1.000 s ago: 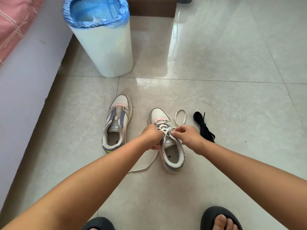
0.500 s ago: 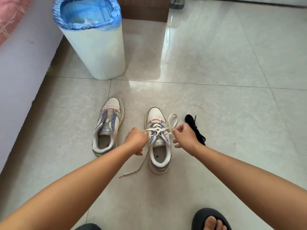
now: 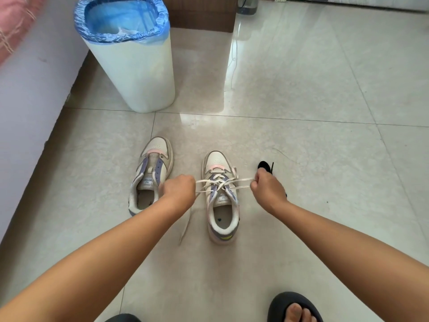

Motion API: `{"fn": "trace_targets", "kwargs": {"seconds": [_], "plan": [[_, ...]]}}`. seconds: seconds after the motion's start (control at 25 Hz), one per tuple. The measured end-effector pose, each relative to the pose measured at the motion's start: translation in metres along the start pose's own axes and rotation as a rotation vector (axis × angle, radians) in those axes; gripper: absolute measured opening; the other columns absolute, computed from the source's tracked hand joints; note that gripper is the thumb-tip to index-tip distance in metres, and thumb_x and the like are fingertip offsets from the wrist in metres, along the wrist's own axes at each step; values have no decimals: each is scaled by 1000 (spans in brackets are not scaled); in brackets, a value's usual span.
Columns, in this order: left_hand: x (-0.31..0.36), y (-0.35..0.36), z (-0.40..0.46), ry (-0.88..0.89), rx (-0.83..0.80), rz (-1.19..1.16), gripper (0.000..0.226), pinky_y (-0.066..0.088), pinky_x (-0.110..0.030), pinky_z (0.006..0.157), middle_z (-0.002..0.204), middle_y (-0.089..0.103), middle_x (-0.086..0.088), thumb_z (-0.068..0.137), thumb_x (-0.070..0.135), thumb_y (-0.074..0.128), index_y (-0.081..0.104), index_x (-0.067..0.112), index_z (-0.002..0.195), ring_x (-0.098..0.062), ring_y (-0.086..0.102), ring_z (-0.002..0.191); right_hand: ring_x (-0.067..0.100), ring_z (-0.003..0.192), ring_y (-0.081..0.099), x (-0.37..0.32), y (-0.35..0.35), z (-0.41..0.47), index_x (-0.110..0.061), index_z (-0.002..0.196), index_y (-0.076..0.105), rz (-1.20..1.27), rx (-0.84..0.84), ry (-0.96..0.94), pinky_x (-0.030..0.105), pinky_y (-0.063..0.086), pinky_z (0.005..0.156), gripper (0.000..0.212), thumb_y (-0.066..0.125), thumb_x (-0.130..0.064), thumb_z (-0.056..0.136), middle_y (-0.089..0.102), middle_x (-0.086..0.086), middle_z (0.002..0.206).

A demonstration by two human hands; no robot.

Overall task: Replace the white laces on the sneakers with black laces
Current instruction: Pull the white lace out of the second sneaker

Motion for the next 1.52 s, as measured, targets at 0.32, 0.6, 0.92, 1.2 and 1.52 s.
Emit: {"fn": "trace_targets", "kwargs": {"seconds": [0.32, 0.6, 0.92, 1.2, 1.52], "plan": [[3, 52, -11, -342, -305, -1170, 38, 42, -26, 60, 73, 52, -5, 98, 39, 38, 54, 9, 81, -18, 49, 63, 14, 69, 47, -8, 64, -31, -14, 88, 50, 850, -423, 371, 25, 40, 60, 25, 57, -38, 92, 49, 3, 77], [14, 27, 2, -183, -4, -1219, 27, 43, -26, 65, 62, 54, 1, 90, 18, 62, 55, 16, 64, -12, 48, 60, 10, 77, 59, -20, 53, -21, -18, 106, 46, 995, -257, 246, 15, 47, 63, 32, 67, -6, 85, 57, -2, 83], [0, 42, -3, -292, -264, -1883, 20, 52, -39, 70, 72, 54, -3, 102, 16, 38, 45, 12, 83, -16, 55, 69, 16, 78, 49, 23, 26, -4, -12, 96, 49, 917, -74, 417, 31, 53, 64, 22, 51, 8, 87, 48, 5, 92], [-41, 34, 8, -426, 16, -1264, 23, 54, -39, 78, 87, 52, -10, 97, 32, 47, 51, 9, 99, -23, 54, 78, 16, 71, 50, 30, 18, -16, -12, 101, 45, 850, -35, 544, 27, 42, 63, 27, 62, -29, 89, 45, 1, 74], [18, 41, 10, -340, -29, -1277, 22, 39, -25, 66, 64, 54, 1, 85, 26, 67, 56, 15, 70, -19, 50, 68, 21, 79, 65, -10, 43, -15, -18, 66, 63, 836, -35, 347, 35, 51, 79, 18, 72, -20, 82, 67, 1, 73]]}}
Point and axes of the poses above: each hand's wrist, its own z-axis towards the middle knuckle, its own y-axis out of the palm, x = y × z, the point moved 10 cm from there along z, towards the middle knuckle
